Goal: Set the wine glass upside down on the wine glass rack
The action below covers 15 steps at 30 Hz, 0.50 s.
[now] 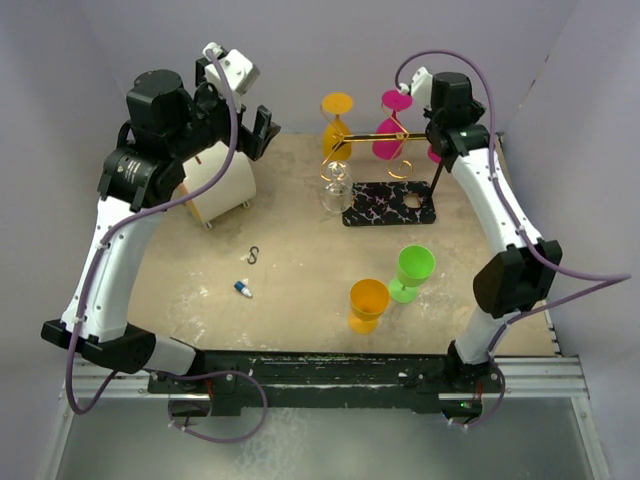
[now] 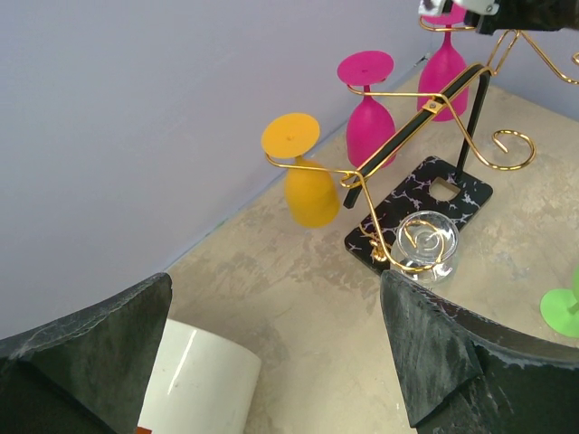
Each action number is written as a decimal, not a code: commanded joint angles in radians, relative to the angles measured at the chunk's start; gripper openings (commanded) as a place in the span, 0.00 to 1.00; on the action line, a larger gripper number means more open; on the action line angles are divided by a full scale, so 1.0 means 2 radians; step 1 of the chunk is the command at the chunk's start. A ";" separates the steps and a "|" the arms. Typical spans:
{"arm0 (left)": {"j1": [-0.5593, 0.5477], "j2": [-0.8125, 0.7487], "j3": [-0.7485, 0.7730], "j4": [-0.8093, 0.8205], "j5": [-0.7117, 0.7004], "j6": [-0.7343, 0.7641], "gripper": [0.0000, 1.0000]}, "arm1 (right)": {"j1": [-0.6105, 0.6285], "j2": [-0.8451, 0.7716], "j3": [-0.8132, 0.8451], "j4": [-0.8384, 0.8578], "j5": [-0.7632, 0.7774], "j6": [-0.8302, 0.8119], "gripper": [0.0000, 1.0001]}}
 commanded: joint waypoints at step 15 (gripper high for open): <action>0.004 -0.019 -0.060 0.030 0.043 0.020 0.99 | 0.006 -0.195 -0.047 -0.211 -0.313 0.115 0.58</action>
